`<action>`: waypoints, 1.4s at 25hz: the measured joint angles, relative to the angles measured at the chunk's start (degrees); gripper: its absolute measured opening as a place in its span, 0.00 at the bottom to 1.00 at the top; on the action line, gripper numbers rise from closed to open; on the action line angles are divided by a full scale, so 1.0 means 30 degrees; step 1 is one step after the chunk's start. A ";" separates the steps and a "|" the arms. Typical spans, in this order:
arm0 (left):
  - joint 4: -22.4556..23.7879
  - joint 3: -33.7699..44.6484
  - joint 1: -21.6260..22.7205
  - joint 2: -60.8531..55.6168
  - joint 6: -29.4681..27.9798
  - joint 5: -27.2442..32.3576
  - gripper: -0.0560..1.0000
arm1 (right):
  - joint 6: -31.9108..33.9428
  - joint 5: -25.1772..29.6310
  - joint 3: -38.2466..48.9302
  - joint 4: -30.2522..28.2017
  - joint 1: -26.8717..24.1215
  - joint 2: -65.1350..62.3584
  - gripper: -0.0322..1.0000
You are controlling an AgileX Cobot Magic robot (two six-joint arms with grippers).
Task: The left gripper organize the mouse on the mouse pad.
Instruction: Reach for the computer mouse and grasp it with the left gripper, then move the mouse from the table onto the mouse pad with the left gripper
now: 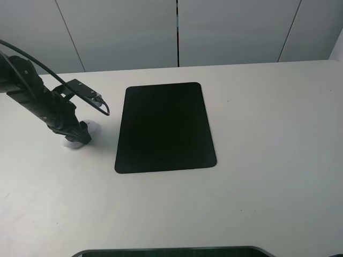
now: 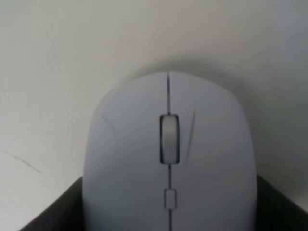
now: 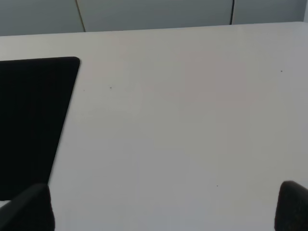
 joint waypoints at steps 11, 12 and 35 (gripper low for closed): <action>0.0000 0.0000 0.0000 0.0044 0.0000 0.0000 0.61 | 0.0000 0.0000 0.0000 0.0000 0.0000 0.0000 0.70; 0.0000 0.0000 0.0000 0.0044 0.0000 -0.0013 0.61 | 0.0000 0.0000 0.0000 0.0000 0.0000 0.0000 0.70; -0.0542 -0.6593 -0.4302 0.0067 -1.3348 0.3589 0.61 | 0.0000 0.0000 0.0000 -0.0012 0.0000 0.0000 0.70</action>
